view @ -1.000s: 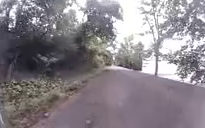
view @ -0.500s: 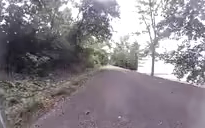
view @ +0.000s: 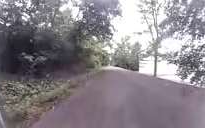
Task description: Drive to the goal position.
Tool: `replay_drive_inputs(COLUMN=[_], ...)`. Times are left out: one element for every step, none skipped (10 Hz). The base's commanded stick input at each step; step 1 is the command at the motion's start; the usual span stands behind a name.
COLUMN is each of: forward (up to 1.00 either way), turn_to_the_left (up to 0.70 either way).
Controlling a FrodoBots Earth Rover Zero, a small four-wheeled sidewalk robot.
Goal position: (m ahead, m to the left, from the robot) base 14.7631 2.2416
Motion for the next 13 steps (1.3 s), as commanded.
replay_drive_inputs(forward=[0.70,0.70,0.70,0.70,0.70,0.70,0.70,0.70,0.70,0.70,0.70,0.70,0.70], turn_to_the_left=[0.00,0.00,0.00,0.00,0.00,0.00,0.00,0.00,0.00,0.00,-0.01,-0.02,0.00])
